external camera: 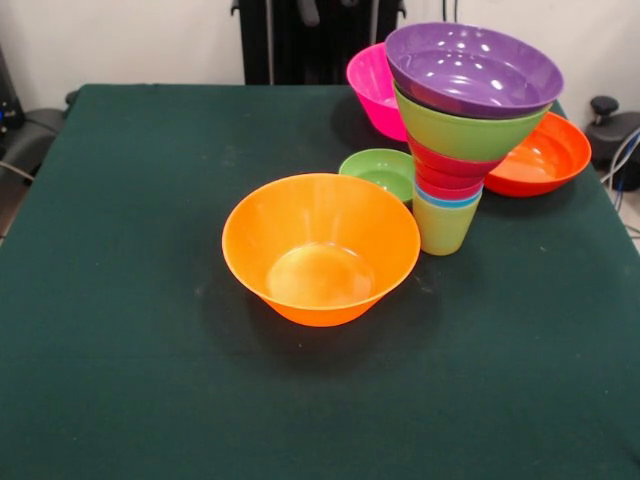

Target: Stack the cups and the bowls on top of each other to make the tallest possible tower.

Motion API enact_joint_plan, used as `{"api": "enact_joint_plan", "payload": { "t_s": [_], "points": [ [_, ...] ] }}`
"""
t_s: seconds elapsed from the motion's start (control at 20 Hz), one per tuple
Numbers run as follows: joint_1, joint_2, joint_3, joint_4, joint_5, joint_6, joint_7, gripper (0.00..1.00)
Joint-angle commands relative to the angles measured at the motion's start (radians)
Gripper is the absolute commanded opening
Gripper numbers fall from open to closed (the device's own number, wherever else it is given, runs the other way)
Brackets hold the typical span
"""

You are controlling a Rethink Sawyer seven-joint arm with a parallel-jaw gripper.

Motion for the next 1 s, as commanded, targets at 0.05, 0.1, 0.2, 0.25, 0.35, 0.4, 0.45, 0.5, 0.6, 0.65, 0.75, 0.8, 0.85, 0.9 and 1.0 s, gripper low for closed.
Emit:
{"api": "enact_joint_plan", "payload": {
  "t_s": [0.05, 0.1, 0.2, 0.25, 0.35, 0.4, 0.45, 0.5, 0.6, 0.65, 0.75, 0.8, 0.85, 0.9, 1.0],
  "points": [
    [-0.031, -0.011, 0.136, 0.019, 0.066, 0.186, 0.182, 1.0],
    [-0.037, -0.009, 0.139, 0.017, 0.068, 0.193, 0.175, 1.0],
    [-0.045, 0.004, 0.125, 0.002, 0.062, 0.206, 0.147, 1.0],
    [-0.037, 0.027, 0.09, -0.006, 0.045, 0.2, 0.122, 1.0],
    [-0.031, 0.072, 0.037, -0.024, 0.011, 0.189, 0.079, 1.0],
    [-0.028, 0.093, 0.014, -0.03, -0.006, 0.18, 0.065, 1.0],
    [-0.027, 0.119, -0.014, -0.04, -0.031, 0.171, 0.041, 1.0],
    [-0.027, 0.134, -0.031, -0.044, -0.045, 0.164, 0.029, 1.0],
    [-0.031, 0.176, -0.069, -0.063, -0.083, 0.157, -0.008, 1.0],
    [-0.033, 0.205, -0.093, -0.079, -0.108, 0.156, -0.029, 1.0],
    [-0.036, 0.249, -0.132, -0.102, -0.154, 0.146, -0.053, 1.0],
    [-0.038, 0.262, -0.142, -0.11, -0.171, 0.146, -0.056, 1.0],
    [-0.039, 0.285, -0.159, -0.125, -0.199, 0.145, -0.063, 1.0],
    [-0.04, 0.297, -0.167, -0.133, -0.216, 0.143, -0.064, 1.0],
    [-0.042, 0.333, -0.189, -0.158, -0.261, 0.14, -0.068, 1.0]
  ]
}}
